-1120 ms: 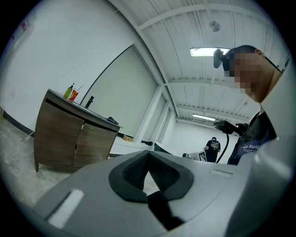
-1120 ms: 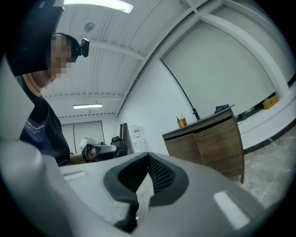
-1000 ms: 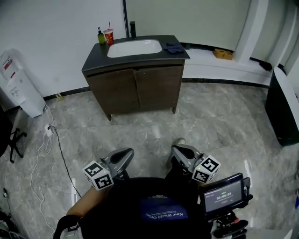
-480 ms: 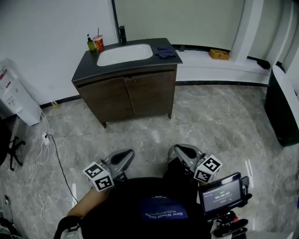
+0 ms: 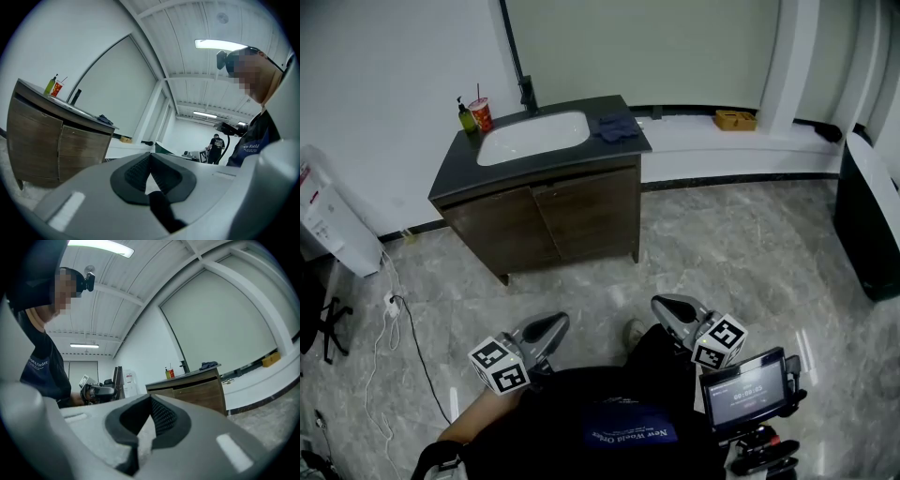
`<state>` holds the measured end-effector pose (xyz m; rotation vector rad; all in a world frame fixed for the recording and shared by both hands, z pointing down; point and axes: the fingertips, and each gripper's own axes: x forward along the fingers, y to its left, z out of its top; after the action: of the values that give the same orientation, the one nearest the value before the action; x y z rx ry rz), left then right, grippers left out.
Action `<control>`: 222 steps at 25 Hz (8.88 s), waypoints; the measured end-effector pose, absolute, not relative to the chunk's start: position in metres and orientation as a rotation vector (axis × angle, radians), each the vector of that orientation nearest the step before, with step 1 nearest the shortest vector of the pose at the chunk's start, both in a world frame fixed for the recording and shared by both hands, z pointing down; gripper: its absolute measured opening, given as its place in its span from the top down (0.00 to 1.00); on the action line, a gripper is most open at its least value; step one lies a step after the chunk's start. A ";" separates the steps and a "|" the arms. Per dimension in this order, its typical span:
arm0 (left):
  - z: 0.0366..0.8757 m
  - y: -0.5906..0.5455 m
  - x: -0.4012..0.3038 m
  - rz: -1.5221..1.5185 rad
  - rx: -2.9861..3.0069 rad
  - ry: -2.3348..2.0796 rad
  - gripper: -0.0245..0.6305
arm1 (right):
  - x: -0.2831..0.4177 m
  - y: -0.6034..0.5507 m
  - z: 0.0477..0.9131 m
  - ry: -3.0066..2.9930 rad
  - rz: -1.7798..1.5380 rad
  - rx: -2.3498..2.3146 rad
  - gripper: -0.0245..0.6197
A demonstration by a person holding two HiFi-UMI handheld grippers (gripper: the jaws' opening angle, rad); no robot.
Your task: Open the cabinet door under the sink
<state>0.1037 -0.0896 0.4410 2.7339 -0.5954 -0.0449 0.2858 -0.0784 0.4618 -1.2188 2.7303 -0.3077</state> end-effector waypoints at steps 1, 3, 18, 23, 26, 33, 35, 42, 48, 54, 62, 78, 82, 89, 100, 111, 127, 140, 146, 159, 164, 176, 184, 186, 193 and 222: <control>0.444 -0.092 0.105 -0.034 2.726 -0.599 0.95 | 0.290 -0.083 0.465 2.732 -0.328 -1.213 0.96; 0.446 -0.100 0.102 -0.025 2.712 -0.624 0.95 | 0.293 -0.098 0.467 2.730 -0.382 -1.196 0.96; 0.473 -0.171 0.018 -0.227 2.619 -0.806 0.95 | 0.160 -0.189 0.483 2.996 -0.393 -0.921 0.96; 0.470 -0.193 0.008 -0.266 2.608 -0.811 0.95 | 0.161 -0.208 0.480 3.004 -0.381 -0.962 0.96; 0.466 -0.206 0.005 -0.279 2.615 -0.809 0.95 | 0.157 -0.222 0.477 3.006 -0.372 -0.971 0.96; 0.456 -0.237 -0.012 -0.329 2.620 -0.837 0.96 | 0.141 -0.256 0.467 3.054 -0.314 -0.946 0.96; 0.454 -0.247 -0.021 -0.334 2.615 -0.851 0.95 | 0.137 -0.267 0.464 3.059 -0.306 -0.947 0.96; 0.451 -0.284 -0.037 -0.330 2.608 -0.871 0.95 | 0.123 -0.305 0.466 3.069 -0.317 -0.946 0.96; 0.455 -0.315 -0.035 -0.296 2.604 -0.851 0.95 | 0.117 -0.335 0.474 3.098 -0.294 -0.943 0.96; 0.452 -0.348 -0.035 -0.269 2.618 -0.844 0.95 | 0.116 -0.370 0.474 3.091 -0.277 -0.969 0.96; 0.455 -0.395 -0.034 -0.231 2.624 -0.821 0.96 | 0.112 -0.421 0.483 3.126 -0.206 -1.038 0.96; 0.464 -0.451 -0.006 -0.176 2.628 -0.685 0.95 | 0.074 -0.491 0.517 3.409 0.181 -1.110 0.76; 0.471 -0.446 -0.015 -0.174 2.622 -0.706 0.95 | 0.064 -0.511 0.532 3.515 0.463 -1.191 0.72; 0.472 -0.447 -0.040 -0.190 2.592 -0.781 0.95 | 0.048 -0.545 0.565 3.658 0.889 -1.280 0.69; 0.471 -0.447 -0.036 -0.194 2.599 -0.748 0.95 | 0.047 -0.547 0.574 3.752 0.757 -1.240 0.76; 0.467 -0.416 -0.028 -0.192 2.612 -0.719 0.95 | 0.050 -0.489 0.575 3.866 0.620 -1.134 0.76; 0.468 -0.310 -0.001 -0.111 2.648 -0.593 0.95 | 0.087 -0.375 0.575 3.948 0.422 -1.189 0.71; 0.474 -0.215 0.000 -0.065 2.669 -0.498 0.95 | 0.187 -0.289 0.579 3.862 0.116 -1.853 0.71; 0.469 -0.189 0.005 -0.074 2.678 -0.452 0.95 | 0.271 -0.268 0.583 3.575 0.248 -2.395 0.95; 0.468 -0.175 0.019 -0.068 2.693 -0.406 0.95 | 0.372 -0.266 0.581 3.158 0.470 -2.943 0.96; 0.474 -0.188 0.013 -0.046 2.682 -0.427 0.95 | 0.359 -0.265 0.566 3.020 0.480 -3.092 0.96; 0.456 -0.265 -0.055 -0.152 2.675 -0.652 0.95 | 0.179 -0.352 0.475 3.042 0.381 -2.091 0.96; 0.458 -0.328 -0.129 -0.233 2.612 -0.824 0.96 | 0.080 -0.408 0.460 3.055 0.100 -1.564 0.96; 0.459 -0.343 -0.128 -0.209 2.623 -0.807 0.95 | 0.072 -0.417 0.458 3.038 0.049 -1.499 0.96; 0.462 -0.388 -0.094 -0.149 2.670 -0.694 0.95 | 0.068 -0.440 0.470 3.042 -0.013 -1.418 0.96; 0.426 -0.535 -0.056 -0.137 2.771 -0.600 0.95 | 0.067 -0.550 0.434 2.966 -0.011 -1.306 0.96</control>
<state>-0.0561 -0.5353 0.4255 2.7709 -0.6004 -0.1367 0.0669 -0.5497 0.4344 -1.3059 2.9661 -0.0105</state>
